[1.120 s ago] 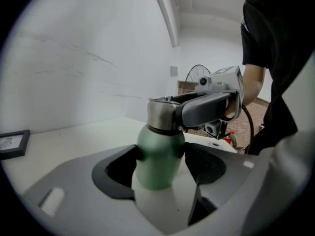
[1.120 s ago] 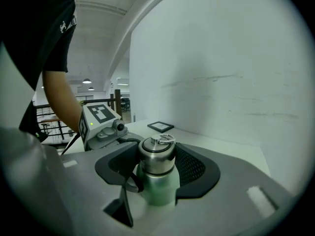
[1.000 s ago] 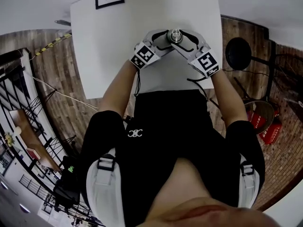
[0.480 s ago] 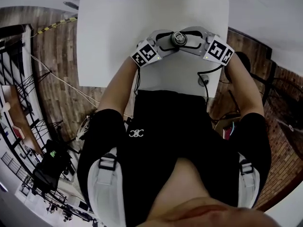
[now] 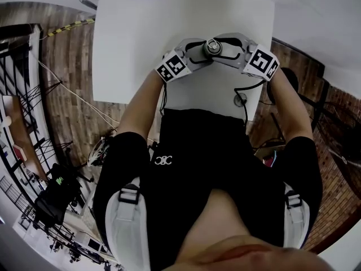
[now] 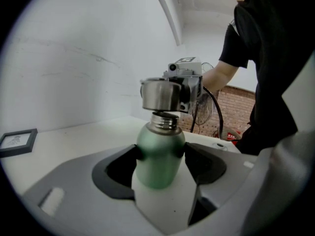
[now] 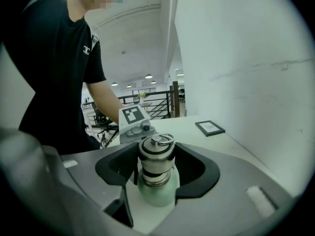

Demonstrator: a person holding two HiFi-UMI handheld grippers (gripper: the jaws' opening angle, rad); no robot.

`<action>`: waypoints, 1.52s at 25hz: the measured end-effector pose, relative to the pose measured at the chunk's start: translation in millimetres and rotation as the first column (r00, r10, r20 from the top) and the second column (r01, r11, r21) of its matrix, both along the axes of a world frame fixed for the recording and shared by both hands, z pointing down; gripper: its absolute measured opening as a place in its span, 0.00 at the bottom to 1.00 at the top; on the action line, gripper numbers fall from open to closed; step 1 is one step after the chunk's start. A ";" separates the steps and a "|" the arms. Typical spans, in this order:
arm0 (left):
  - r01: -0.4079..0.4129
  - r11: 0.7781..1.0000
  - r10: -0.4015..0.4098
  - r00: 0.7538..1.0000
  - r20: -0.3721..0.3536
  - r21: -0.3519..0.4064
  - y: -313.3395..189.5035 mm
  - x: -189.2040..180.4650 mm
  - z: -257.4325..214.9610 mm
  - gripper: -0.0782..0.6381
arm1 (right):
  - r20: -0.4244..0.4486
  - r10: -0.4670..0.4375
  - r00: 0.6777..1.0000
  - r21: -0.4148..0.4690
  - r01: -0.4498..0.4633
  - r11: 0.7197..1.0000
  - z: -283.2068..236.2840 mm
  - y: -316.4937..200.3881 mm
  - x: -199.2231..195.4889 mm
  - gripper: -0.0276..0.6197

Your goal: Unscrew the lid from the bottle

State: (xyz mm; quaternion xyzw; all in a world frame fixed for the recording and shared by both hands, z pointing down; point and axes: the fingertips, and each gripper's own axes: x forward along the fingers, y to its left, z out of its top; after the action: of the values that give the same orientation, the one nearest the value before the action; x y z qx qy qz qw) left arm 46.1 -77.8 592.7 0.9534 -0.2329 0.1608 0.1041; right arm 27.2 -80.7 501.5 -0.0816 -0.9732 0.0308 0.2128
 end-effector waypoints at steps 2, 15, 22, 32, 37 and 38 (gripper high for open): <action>0.004 1.000 -0.004 1.000 0.001 -0.005 0.5 0.5 0.2 0.61 | 0.051 0.041 0.998 -0.002 -0.041 0.999 -14.7 -5.6 -1.3 0.41; 0.070 0.996 -0.069 0.997 0.033 -0.054 0.4 -6.7 5.5 0.65 | 0.170 0.520 0.837 0.038 -0.533 0.845 -59.9 -29.7 34.6 0.41; 0.206 0.977 -0.208 0.977 -0.045 -0.050 -1.7 -24.4 -25.5 0.65 | 0.238 0.775 0.586 -0.021 -0.794 0.607 -66.8 -43.5 75.5 0.41; 0.553 0.817 -0.537 0.833 -0.135 0.163 -5.3 -99.2 -141.0 0.18 | 0.380 0.858 0.346 0.013 -0.929 0.369 -121.9 -48.8 91.5 0.41; 0.684 0.692 -0.666 0.729 -0.160 0.231 -5.7 -145.6 -199.1 0.18 | 0.436 0.848 0.301 -0.001 -0.942 0.335 -153.0 -48.1 83.4 0.41; 0.707 0.669 -0.689 0.706 -0.166 0.231 -5.1 -154.6 -206.6 0.18 | 0.444 0.847 0.293 -0.003 -0.945 0.328 -157.2 -47.7 82.3 0.41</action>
State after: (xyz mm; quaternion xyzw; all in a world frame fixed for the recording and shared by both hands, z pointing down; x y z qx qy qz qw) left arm -108.5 -82.9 386.1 0.8012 -0.5960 0.0438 0.0306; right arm 109.4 -128.5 344.3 0.5070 -0.8617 0.0018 -0.0193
